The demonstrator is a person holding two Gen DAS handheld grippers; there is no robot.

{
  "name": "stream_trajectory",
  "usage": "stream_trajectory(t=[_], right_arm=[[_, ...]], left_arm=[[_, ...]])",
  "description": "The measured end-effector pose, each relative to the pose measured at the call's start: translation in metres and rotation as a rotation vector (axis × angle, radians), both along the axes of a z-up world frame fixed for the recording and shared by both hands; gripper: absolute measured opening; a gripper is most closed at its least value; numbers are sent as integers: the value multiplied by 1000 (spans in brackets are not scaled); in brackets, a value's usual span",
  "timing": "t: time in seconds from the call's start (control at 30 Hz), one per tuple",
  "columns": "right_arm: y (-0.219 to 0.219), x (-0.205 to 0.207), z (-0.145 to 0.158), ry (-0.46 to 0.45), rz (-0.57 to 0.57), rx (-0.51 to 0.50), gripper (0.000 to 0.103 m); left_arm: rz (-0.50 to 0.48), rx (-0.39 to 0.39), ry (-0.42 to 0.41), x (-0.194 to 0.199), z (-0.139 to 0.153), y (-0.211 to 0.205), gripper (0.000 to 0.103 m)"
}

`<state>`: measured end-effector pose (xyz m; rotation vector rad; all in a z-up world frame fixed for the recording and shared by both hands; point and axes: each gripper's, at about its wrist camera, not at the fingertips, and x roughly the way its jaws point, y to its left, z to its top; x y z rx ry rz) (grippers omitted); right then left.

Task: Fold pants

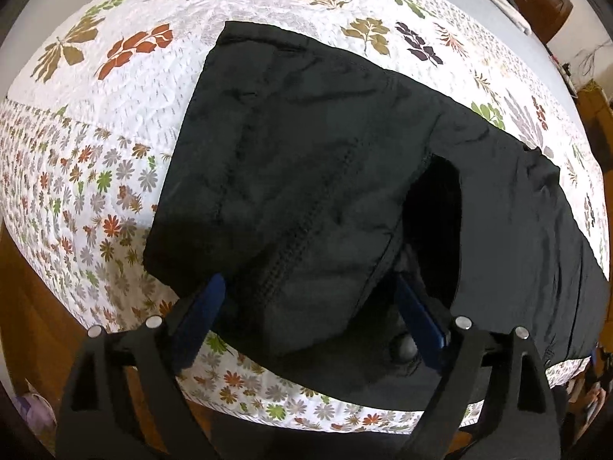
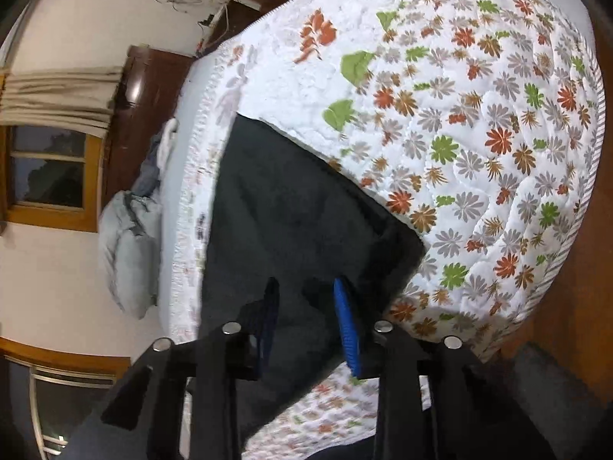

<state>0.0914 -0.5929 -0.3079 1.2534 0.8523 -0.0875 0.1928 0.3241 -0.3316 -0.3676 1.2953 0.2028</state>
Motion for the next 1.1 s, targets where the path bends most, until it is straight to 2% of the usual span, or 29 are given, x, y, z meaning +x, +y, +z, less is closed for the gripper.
stream_trajectory(t=[0.07, 0.17, 0.3, 0.33, 0.4, 0.57, 0.73, 0.97, 1.1], right_arm=[[-6, -16, 10, -50, -13, 8, 56], [-13, -35, 19, -89, -34, 9, 68], [-25, -54, 11, -81, -68, 37, 69], [-29, -58, 7, -81, -82, 48, 69], [-33, -62, 0, -91, -106, 74, 70], [-33, -59, -16, -111, -110, 130, 72], [-30, -48, -29, -124, -101, 158, 72], [-28, -26, -42, -142, -95, 171, 75], [-28, -19, -44, -205, -72, 188, 75]], left_arm=[[2, -12, -24, 0, 4, 0, 88], [-5, -22, -96, -16, 22, 3, 89], [52, -82, -170, -34, 35, 16, 90], [83, -102, -166, -37, 33, 21, 91], [125, -86, -127, -40, 26, 26, 91], [187, -104, -78, -40, 12, 30, 91], [204, -88, -35, -27, -4, 22, 92], [234, -72, -8, -17, -15, 20, 98], [263, -82, -15, -17, -18, 20, 99]])
